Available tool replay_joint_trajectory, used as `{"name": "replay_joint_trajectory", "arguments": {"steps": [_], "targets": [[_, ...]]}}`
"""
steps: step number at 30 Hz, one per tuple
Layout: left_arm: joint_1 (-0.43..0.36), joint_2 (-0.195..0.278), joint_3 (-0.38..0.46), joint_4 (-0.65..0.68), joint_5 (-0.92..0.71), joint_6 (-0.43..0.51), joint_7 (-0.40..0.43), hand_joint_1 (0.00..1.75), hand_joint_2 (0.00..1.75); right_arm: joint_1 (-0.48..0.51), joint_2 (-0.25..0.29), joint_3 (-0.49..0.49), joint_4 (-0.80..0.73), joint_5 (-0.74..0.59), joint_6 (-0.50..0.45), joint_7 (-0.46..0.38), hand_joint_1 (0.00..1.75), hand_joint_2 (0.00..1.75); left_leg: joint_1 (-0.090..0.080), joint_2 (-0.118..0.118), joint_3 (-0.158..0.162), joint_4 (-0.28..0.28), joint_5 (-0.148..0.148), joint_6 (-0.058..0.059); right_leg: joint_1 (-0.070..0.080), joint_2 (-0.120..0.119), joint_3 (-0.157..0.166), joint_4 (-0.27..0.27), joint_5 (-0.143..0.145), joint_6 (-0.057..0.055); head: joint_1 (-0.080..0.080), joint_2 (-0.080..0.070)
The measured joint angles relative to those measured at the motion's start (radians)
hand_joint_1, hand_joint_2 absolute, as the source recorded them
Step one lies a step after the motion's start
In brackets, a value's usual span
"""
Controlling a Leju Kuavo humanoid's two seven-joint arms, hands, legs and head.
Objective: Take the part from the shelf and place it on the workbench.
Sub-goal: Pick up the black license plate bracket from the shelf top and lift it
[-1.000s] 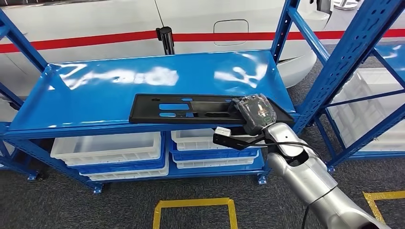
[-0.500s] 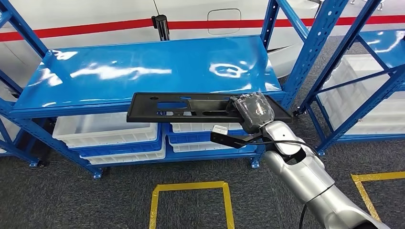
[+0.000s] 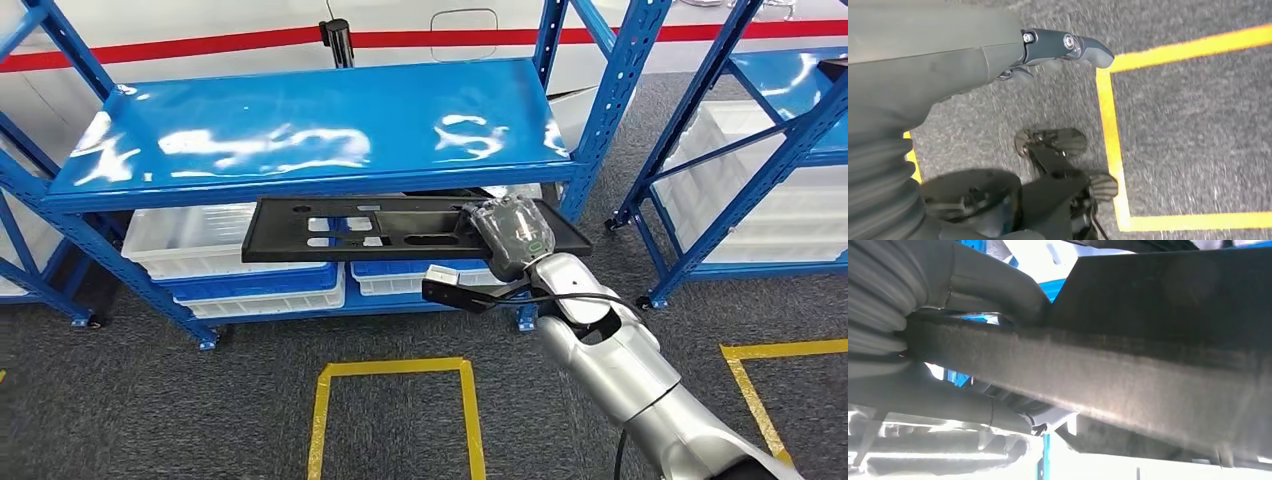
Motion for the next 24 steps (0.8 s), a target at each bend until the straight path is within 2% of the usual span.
{"name": "replay_joint_trajectory", "arguments": {"steps": [1,2,3,5,6,7,8,9,10,11,12,13,14,16,17,18,20,21,22,23,24], "targets": [[0.000,0.000,0.000,0.000,0.000,0.000,0.000,0.00,1.75,0.001,0.001,0.000,0.000,0.004,0.000,0.003,1.73,1.75,-0.001,0.002,-0.003,-0.014,0.020,0.004,0.000,0.000,-0.004,-0.003,0.002,0.003,-0.001,0.000],[0.000,0.000,0.000,0.000,0.000,0.000,-0.001,0.00,1.75,0.002,0.001,0.000,0.000,0.007,-0.001,0.006,1.73,1.75,0.001,0.005,-0.009,-0.029,0.041,0.008,0.003,0.002,-0.012,0.005,-0.012,0.001,-0.001,0.000],[0.000,0.000,0.000,0.000,0.000,0.000,-0.001,0.00,1.75,0.003,0.000,0.000,0.000,0.011,-0.001,0.009,1.73,1.75,0.005,0.008,-0.018,-0.042,0.062,0.009,0.006,0.003,-0.023,0.029,-0.045,-0.004,0.000,0.000],[0.000,-0.002,0.001,0.000,0.000,0.000,-0.002,0.00,1.75,0.005,0.000,0.000,0.000,0.016,-0.002,0.013,1.73,1.75,0.010,0.012,-0.048,-0.048,0.094,0.006,0.001,0.004,-0.050,0.135,-0.140,-0.014,0.004,0.000],[0.001,-0.003,0.001,0.000,0.000,0.000,-0.002,0.00,1.75,0.008,-0.001,0.000,0.000,0.018,-0.002,0.014,1.73,1.75,0.012,0.014,-0.065,-0.048,0.107,0.001,-0.004,0.004,-0.059,0.198,-0.169,-0.010,0.005,0.000],[0.002,-0.004,0.001,0.000,0.000,0.000,-0.003,0.00,1.75,0.011,0.000,0.000,0.000,0.020,-0.002,0.016,1.73,1.75,0.015,0.016,-0.083,-0.046,0.121,-0.004,-0.009,0.004,-0.060,0.249,-0.176,0.002,0.005,0.000],[0.002,-0.005,0.001,0.000,-0.001,0.000,-0.003,0.00,1.75,0.014,0.000,0.000,0.000,0.023,-0.002,0.018,1.73,1.75,0.018,0.018,-0.101,-0.044,0.135,-0.010,-0.014,0.004,-0.050,0.273,-0.162,0.020,0.006,0.000],[0.002,-0.006,0.001,0.000,-0.001,-0.001,-0.004,0.00,1.75,0.017,0.000,0.000,0.000,0.027,-0.002,0.020,1.73,1.75,0.023,0.019,-0.120,-0.040,0.147,-0.018,-0.020,0.004,-0.024,0.264,-0.136,0.040,0.006,0.000],[0.002,-0.007,0.001,0.000,-0.002,-0.003,-0.004,0.00,1.75,0.018,0.001,0.000,-0.001,0.032,-0.002,0.024,1.73,1.75,0.028,0.020,-0.139,-0.033,0.157,-0.026,-0.026,0.003,0.018,0.223,-0.115,0.058,0.006,0.000],[0.002,-0.006,0.001,0.000,-0.003,-0.006,-0.005,0.00,1.75,0.019,0.003,0.000,-0.002,0.040,-0.002,0.030,1.73,1.75,0.029,0.020,-0.159,-0.020,0.164,-0.035,-0.029,0.003,0.073,0.156,-0.115,0.069,0.008,0.000],[0.002,-0.006,0.001,-0.001,-0.006,-0.008,-0.007,0.00,1.75,0.020,0.006,-0.001,-0.005,0.049,-0.001,0.038,1.73,1.75,0.030,0.020,-0.176,-0.006,0.171,-0.043,-0.029,0.004,0.118,0.091,-0.130,0.067,0.009,0.000],[0.002,-0.005,0.001,-0.002,-0.008,-0.010,-0.008,0.00,1.75,0.023,0.011,-0.003,-0.009,0.060,-0.001,0.046,1.73,1.75,0.028,0.019,-0.190,0.005,0.178,-0.050,-0.029,0.005,0.147,0.042,-0.151,0.060,0.009,0.000],[0.003,-0.003,0.001,-0.002,-0.010,-0.012,-0.009,0.00,1.75,0.029,0.015,-0.004,-0.014,0.071,0.000,0.053,1.73,1.75,0.027,0.018,-0.200,0.012,0.187,-0.053,-0.025,0.006,0.161,0.015,-0.168,0.048,0.009,0.000],[0.006,-0.002,0.001,-0.002,-0.011,-0.017,-0.009,0.00,1.75,0.045,0.022,-0.007,-0.020,0.093,0.004,0.064,1.73,1.75,0.032,0.017,-0.211,0.014,0.200,-0.056,-0.026,0.005,0.148,0.016,-0.162,0.022,0.007,0.000],[0.008,-0.001,0.001,-0.002,-0.012,-0.019,-0.009,0.00,1.75,0.054,0.025,-0.009,-0.023,0.104,0.007,0.067,1.73,1.75,0.036,0.017,-0.218,0.025,0.184,-0.057,-0.025,0.003,0.139,0.019,-0.153,0.010,0.007,0.000],[0.010,0.000,0.001,-0.002,-0.012,-0.020,-0.008,0.00,1.75,0.062,0.030,-0.011,-0.026,0.114,0.011,0.069,1.73,1.75,0.039,0.015,-0.228,0.053,0.145,-0.062,-0.025,0.001,0.128,0.020,-0.142,-0.002,0.007,0.000],[0.011,0.001,0.001,-0.002,-0.012,-0.023,-0.007,0.00,1.75,0.072,0.040,-0.016,-0.034,0.127,0.017,0.070,1.73,1.75,0.040,0.011,-0.255,0.169,0.028,-0.069,-0.021,-0.001,0.101,0.020,-0.119,-0.016,0.006,0.000],[0.010,0.001,0.001,-0.002,-0.012,-0.024,-0.007,0.00,1.75,0.074,0.044,-0.018,-0.036,0.131,0.018,0.071,1.73,1.75,0.040,0.010,-0.266,0.239,-0.016,-0.071,-0.018,-0.001,0.086,0.021,-0.108,-0.020,0.005,0.000],[0.010,0.002,0.001,-0.002,-0.013,-0.026,-0.007,0.00,1.75,0.078,0.048,-0.020,-0.038,0.135,0.018,0.072,1.73,1.75,0.040,0.010,-0.270,0.297,-0.035,-0.071,-0.014,-0.001,0.072,0.021,-0.097,-0.021,0.005,0.000],[0.009,0.002,0.001,-0.002,-0.013,-0.027,-0.006,0.00,1.75,0.082,0.052,-0.022,-0.039,0.140,0.018,0.073,1.73,1.75,0.039,0.010,-0.260,0.328,-0.030,-0.067,-0.010,-0.001,0.059,0.021,-0.086,-0.022,0.004,0.000],[0.009,0.003,0.001,-0.002,-0.013,-0.027,-0.005,0.00,1.75,0.088,0.056,-0.025,-0.040,0.146,0.018,0.074,1.73,1.75,0.037,0.009,-0.234,0.324,-0.009,-0.060,-0.007,0.000,0.047,0.021,-0.076,-0.022,0.005,0.000]]}}
